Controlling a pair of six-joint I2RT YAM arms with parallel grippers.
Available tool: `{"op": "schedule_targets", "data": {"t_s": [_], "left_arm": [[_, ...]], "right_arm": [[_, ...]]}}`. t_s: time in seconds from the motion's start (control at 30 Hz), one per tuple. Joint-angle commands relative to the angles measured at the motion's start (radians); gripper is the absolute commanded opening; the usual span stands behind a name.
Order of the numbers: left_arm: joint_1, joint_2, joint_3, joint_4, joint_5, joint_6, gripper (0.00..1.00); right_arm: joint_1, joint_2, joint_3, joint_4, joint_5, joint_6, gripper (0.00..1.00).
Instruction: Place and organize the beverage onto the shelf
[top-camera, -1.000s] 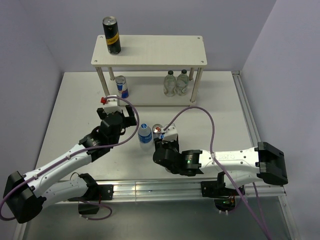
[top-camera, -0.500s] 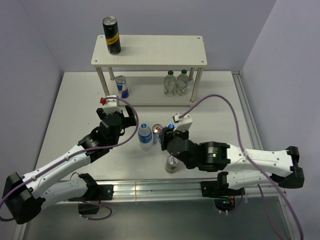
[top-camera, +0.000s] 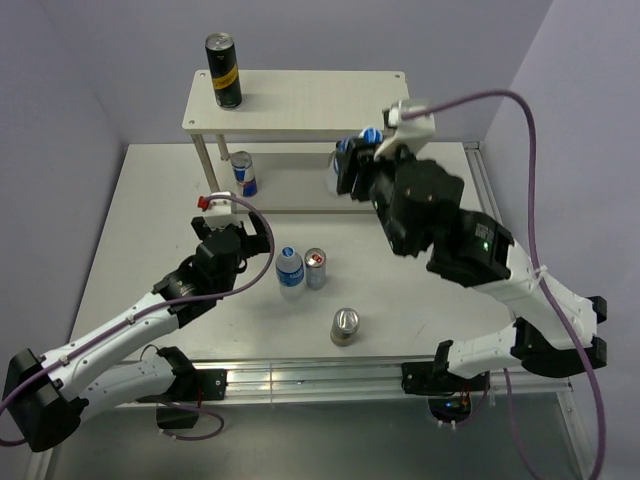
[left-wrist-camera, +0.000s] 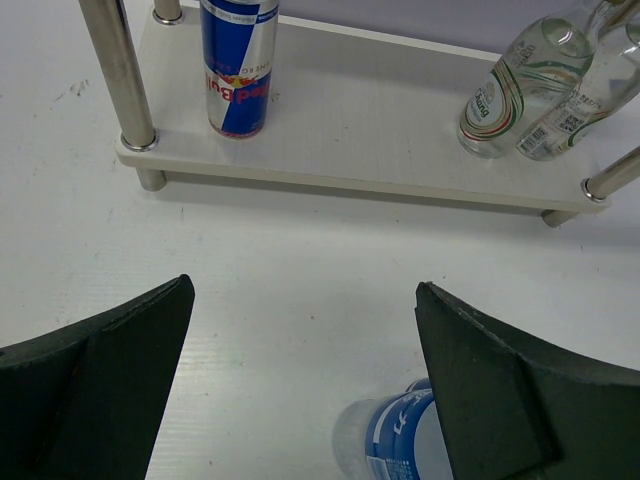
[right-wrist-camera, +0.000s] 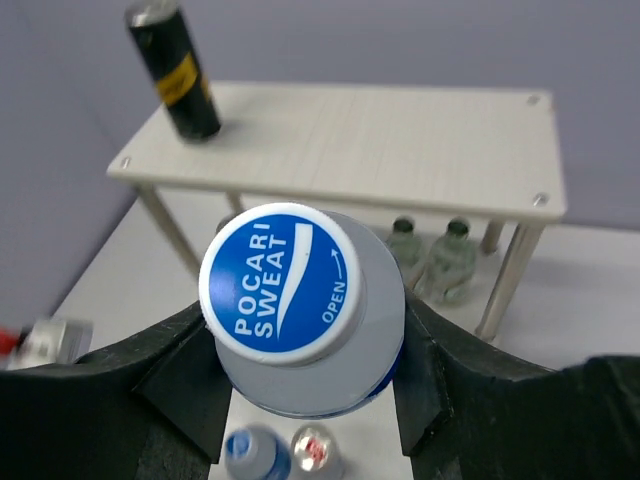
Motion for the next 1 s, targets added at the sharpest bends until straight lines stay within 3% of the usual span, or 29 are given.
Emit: {"op": "schedule_targets", "data": {"t_s": [0.0, 0.1, 0.23, 0.4, 0.7, 0.97], "left_arm": [[-0.006, -0.03, -0.007, 0.015, 0.023, 0.017, 0.99], [-0.004, -0.035, -0.014, 0.023, 0.035, 0.019, 0.99], [-0.004, -0.027, -0.011, 0.021, 0.055, 0.02, 0.99], [-0.006, -0.038, -0.021, 0.024, 0.084, 0.016, 0.99], [-0.004, -0.024, -0.016, 0.027, 0.112, 0.017, 0.99], [-0.004, -0.019, -0.016, 0.024, 0.124, 0.016, 0.99]], "right_arm": [[-0.083, 0.069, 0.2, 0.157, -0.011, -0.203, 0.0], [-0.147, 0.126, 0.283, 0.172, 0.001, -0.268, 0.0], [-0.304, 0.25, 0.565, 0.04, -0.106, -0.177, 0.0], [-0.436, 0.39, 0.726, -0.023, -0.207, -0.147, 0.0], [-0.711, 0.5, 0.794, -0.161, -0.549, 0.108, 0.0], [-0.772, 0.537, 0.79, -0.152, -0.609, 0.105, 0.0]]}}
